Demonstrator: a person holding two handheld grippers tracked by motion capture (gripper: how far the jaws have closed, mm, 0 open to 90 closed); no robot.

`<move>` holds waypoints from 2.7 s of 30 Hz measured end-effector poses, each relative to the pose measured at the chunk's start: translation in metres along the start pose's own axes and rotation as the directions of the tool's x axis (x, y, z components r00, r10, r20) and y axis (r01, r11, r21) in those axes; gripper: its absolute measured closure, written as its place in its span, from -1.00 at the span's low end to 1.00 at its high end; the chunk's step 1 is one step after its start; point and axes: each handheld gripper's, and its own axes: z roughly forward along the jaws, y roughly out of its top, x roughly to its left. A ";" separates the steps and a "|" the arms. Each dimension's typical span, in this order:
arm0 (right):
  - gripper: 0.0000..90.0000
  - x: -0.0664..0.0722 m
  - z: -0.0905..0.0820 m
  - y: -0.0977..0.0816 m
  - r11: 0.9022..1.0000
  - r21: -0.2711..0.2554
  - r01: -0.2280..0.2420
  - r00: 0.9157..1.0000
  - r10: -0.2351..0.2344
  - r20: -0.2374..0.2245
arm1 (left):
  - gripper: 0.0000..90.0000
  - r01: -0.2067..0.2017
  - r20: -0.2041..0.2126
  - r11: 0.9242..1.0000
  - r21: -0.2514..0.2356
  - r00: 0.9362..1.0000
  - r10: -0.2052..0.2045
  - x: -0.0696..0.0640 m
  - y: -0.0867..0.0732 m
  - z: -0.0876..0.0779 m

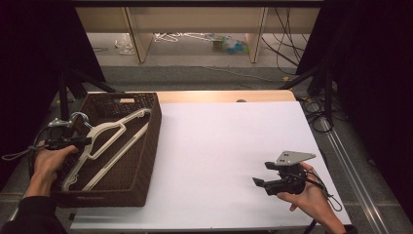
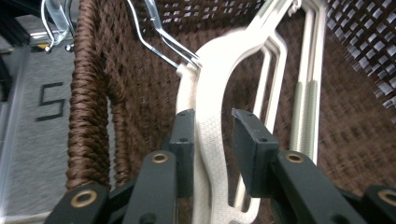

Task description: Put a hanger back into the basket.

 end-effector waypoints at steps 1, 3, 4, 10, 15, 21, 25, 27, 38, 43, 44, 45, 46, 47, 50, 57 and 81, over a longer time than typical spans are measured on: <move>-0.36 0.000 0.000 0.000 1.000 -0.001 -0.001 1.000 0.001 0.000 | 0.50 0.001 -0.007 1.000 -0.010 1.000 -0.001 -0.001 0.000 -0.001; -0.36 0.000 0.000 0.000 1.000 0.003 -0.011 1.000 0.011 0.002 | 0.37 0.002 -0.019 1.000 -0.015 1.000 -0.002 -0.002 0.001 -0.003; -0.36 0.000 0.000 0.000 1.000 0.003 -0.013 1.000 0.013 0.004 | 0.38 -0.002 -0.015 1.000 -0.026 1.000 0.001 -0.004 0.002 -0.006; -0.36 0.001 -0.001 0.000 1.000 -0.001 -0.019 1.000 0.019 0.005 | 0.09 0.017 0.007 0.995 -0.102 1.000 -0.016 -0.016 0.008 -0.016; -0.37 0.000 0.000 0.000 1.000 -0.011 -0.005 1.000 0.005 0.003 | -0.11 0.038 0.047 0.989 -0.143 0.998 -0.032 -0.025 0.010 -0.020; -0.39 0.000 0.000 0.000 1.000 -0.024 -0.012 1.000 0.013 0.009 | -0.24 0.039 0.097 0.983 -0.178 0.995 -0.022 -0.041 0.013 -0.029; -0.41 0.000 -0.001 0.000 0.999 -0.032 -0.024 1.000 0.025 0.018 | -0.29 0.031 0.109 0.978 -0.206 0.994 -0.009 -0.050 0.015 -0.035; -0.42 0.000 -0.001 0.001 0.999 -0.042 -0.028 0.999 0.029 0.018 | -0.32 0.025 0.110 0.976 -0.217 0.994 -0.001 -0.054 0.016 -0.037; -0.48 0.000 -0.001 0.001 0.997 -0.076 -0.018 1.000 0.019 0.017 | -0.52 0.008 0.172 0.962 -0.274 0.984 0.041 -0.090 0.022 -0.048; -0.51 0.001 -0.002 0.001 0.996 -0.087 -0.020 1.000 0.022 0.015 | -0.57 -0.021 0.203 0.956 -0.294 0.976 0.083 -0.112 0.025 -0.051; -0.51 0.001 -0.002 0.001 0.996 -0.089 -0.021 1.000 0.023 0.013 | -0.57 -0.030 0.208 0.955 -0.296 0.974 0.095 -0.114 0.026 -0.052; -0.51 0.002 -0.002 0.001 0.996 -0.087 -0.030 0.999 0.031 0.011 | -0.57 -0.035 0.213 0.954 -0.299 0.972 0.102 -0.118 0.026 -0.052; -0.51 0.001 -0.002 0.001 0.996 -0.090 -0.025 1.000 0.027 0.013 | -0.57 -0.037 0.220 0.951 -0.306 0.969 0.108 -0.123 0.027 -0.053; -0.51 0.001 -0.002 0.001 0.995 -0.093 -0.023 1.000 0.024 0.015 | -0.58 -0.041 0.225 0.950 -0.309 0.968 0.115 -0.126 0.027 -0.053; -0.51 0.001 -0.003 0.001 0.995 -0.094 -0.020 1.000 0.021 0.015 | -0.58 -0.041 0.244 0.948 -0.317 0.962 0.124 -0.136 0.028 -0.055; -0.51 0.001 -0.002 0.000 0.995 -0.102 -0.021 1.000 0.023 0.021 | -0.58 -0.044 0.296 0.942 -0.333 0.943 0.149 -0.161 0.028 -0.060; -0.52 0.003 -0.002 0.000 0.991 -0.133 -0.030 1.000 0.030 0.002 | -0.62 -0.099 0.438 0.924 -0.368 0.858 0.267 -0.245 0.006 -0.043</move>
